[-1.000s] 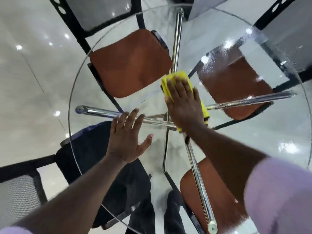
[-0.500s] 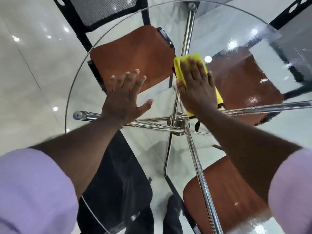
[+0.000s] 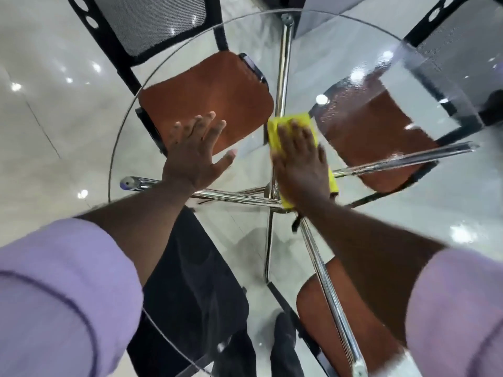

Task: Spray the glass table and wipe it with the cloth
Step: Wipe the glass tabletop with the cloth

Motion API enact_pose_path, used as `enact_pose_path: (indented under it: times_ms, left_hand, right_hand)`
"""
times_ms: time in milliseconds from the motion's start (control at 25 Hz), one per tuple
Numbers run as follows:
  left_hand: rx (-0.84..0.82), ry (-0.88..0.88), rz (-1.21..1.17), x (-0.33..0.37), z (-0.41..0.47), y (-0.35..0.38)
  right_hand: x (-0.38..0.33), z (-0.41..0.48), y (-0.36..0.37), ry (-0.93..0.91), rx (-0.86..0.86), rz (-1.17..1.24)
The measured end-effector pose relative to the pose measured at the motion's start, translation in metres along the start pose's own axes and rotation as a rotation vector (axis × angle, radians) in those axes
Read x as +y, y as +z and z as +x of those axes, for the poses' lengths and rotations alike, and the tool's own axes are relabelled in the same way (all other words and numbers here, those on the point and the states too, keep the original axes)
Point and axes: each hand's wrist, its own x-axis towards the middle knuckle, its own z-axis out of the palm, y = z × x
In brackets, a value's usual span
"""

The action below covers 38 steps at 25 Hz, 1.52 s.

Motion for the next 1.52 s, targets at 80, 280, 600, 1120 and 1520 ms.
enact_pose_path:
  times_ms: [80, 280, 600, 1120, 1520]
  left_hand:
    - [0.003, -0.019, -0.05, 0.014, -0.016, -0.011]
    - [0.094, 0.245, -0.12, 0.157, -0.155, 0.012]
    - [-0.16, 0.243, 0.106, 0.179, -0.174, 0.025]
    - [-0.033, 0.983, -0.012, 0.234, -0.214, 0.023]
    - [-0.197, 0.985, 0.091, 0.238, -0.207, 0.043]
  right_hand:
    - [0.014, -0.107, 0.001, -0.193, -0.035, -0.044]
    - [0.105, -0.175, -0.022, -0.201, -0.068, -0.128]
    - [0.148, -0.254, -0.024, -0.341, -0.148, -0.136]
    - [0.197, -0.341, -0.029, -0.249, -0.147, -0.189]
    - [0.196, -0.343, -0.03, -0.089, -0.121, -0.092]
